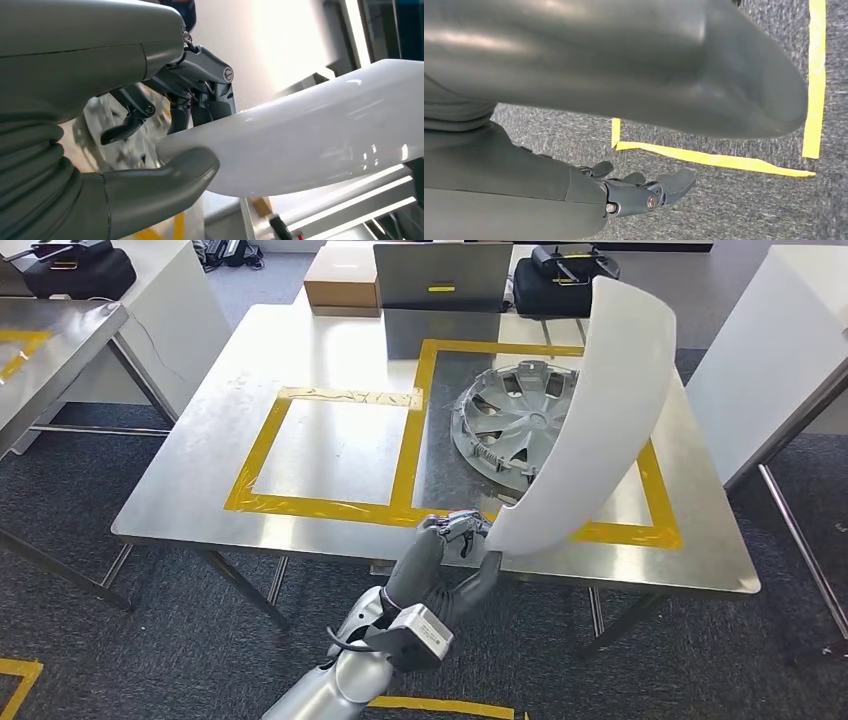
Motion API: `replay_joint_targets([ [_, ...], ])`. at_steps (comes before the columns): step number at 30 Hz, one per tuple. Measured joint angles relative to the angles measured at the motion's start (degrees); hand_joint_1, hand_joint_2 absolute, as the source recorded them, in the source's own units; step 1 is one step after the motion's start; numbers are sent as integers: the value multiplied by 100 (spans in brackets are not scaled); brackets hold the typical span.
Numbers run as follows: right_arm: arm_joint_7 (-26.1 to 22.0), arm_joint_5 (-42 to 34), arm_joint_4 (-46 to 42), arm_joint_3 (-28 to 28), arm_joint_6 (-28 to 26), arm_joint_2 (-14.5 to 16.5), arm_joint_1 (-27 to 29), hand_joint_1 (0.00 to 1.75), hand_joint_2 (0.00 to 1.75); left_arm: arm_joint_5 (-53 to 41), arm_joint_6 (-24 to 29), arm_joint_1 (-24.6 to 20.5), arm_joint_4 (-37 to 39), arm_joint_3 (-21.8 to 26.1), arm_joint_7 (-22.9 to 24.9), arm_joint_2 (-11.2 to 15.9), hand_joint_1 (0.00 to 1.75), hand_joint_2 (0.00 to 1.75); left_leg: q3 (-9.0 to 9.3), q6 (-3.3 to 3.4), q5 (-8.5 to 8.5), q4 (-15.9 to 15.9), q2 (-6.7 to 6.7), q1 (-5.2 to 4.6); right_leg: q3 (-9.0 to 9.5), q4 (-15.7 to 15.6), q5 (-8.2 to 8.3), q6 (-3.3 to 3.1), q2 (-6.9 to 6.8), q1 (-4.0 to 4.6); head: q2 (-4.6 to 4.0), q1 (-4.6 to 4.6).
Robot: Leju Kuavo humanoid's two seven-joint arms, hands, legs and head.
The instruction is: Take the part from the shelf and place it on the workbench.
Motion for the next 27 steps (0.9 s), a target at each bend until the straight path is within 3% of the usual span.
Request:
replay_joint_targets([
  [4,-123,-5,0,0,48,0,1,0,0,-707,841,-482,561,242,-11,-27,175,175,7,-64,9,-2,0,5,14,1,6,0,-2,1,0,2],
  [14,-55,66,0,0,139,10,5,0,0,-1725,2335,-1974,2474,891,52,-75,175,175,18,-71,18,19,0,-12,40,-3,34,34,-1,-17,0,2],
  [19,-33,54,0,-1,132,29,7,0,0,-2845,2969,-2605,3462,1057,886,-37,175,175,17,-70,18,25,0,-13,45,-7,37,39,-1,-18,1,3],
  [27,-69,23,0,-4,122,71,12,0,0,-5080,3003,-3093,4154,1394,2529,291,175,175,17,-69,18,25,3,-12,46,-9,38,40,3,-33,1,2],
])
